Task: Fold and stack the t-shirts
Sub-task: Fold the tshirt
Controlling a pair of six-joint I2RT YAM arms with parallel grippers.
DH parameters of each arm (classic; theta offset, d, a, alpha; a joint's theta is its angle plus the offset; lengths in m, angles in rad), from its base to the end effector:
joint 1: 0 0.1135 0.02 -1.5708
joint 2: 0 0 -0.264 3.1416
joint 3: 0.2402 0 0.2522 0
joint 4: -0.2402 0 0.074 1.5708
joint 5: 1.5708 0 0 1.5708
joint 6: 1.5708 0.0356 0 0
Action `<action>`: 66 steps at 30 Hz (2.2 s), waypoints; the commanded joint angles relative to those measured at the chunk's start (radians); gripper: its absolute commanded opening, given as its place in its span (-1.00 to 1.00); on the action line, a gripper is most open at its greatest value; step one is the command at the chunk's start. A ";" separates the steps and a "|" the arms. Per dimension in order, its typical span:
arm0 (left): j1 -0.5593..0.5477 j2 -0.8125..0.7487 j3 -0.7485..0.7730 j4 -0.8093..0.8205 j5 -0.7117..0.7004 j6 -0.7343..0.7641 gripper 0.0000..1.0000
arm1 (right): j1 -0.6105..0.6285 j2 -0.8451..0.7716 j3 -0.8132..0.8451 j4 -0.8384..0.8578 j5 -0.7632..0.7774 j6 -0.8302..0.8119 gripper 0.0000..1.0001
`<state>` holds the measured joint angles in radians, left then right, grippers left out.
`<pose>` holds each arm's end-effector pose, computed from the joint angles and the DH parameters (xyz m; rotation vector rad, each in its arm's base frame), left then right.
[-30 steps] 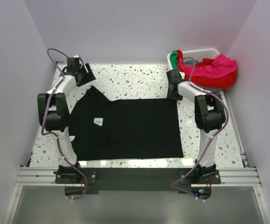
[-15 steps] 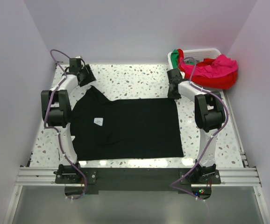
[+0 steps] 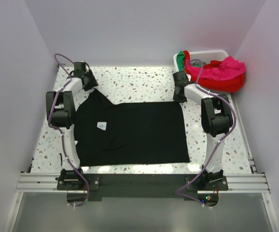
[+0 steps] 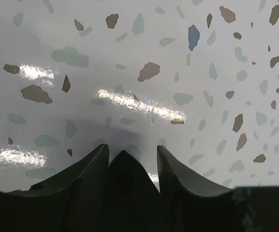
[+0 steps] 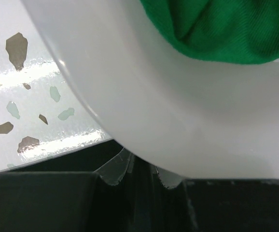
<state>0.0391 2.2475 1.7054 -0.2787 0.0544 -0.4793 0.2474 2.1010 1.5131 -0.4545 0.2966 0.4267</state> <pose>0.5005 0.0176 0.1642 -0.5921 2.3335 -0.2708 0.4341 0.0989 0.1620 0.3304 2.5263 -0.1312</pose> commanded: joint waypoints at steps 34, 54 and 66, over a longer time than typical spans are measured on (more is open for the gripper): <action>0.008 0.029 0.147 0.016 0.085 -0.111 -1.00 | 0.003 -0.010 0.035 -0.090 -0.001 0.020 -1.00; 0.074 0.051 0.330 0.045 0.200 -0.180 -1.00 | 0.010 0.053 0.351 -0.170 0.001 0.017 -1.00; 0.091 -0.436 -0.240 0.072 0.180 -0.183 -1.00 | 0.029 -0.159 0.153 -0.145 -0.022 -0.042 -1.00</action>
<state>0.1242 1.9419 1.5375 -0.2493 0.2359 -0.6529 0.2695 2.0640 1.7039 -0.6163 0.2783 0.4061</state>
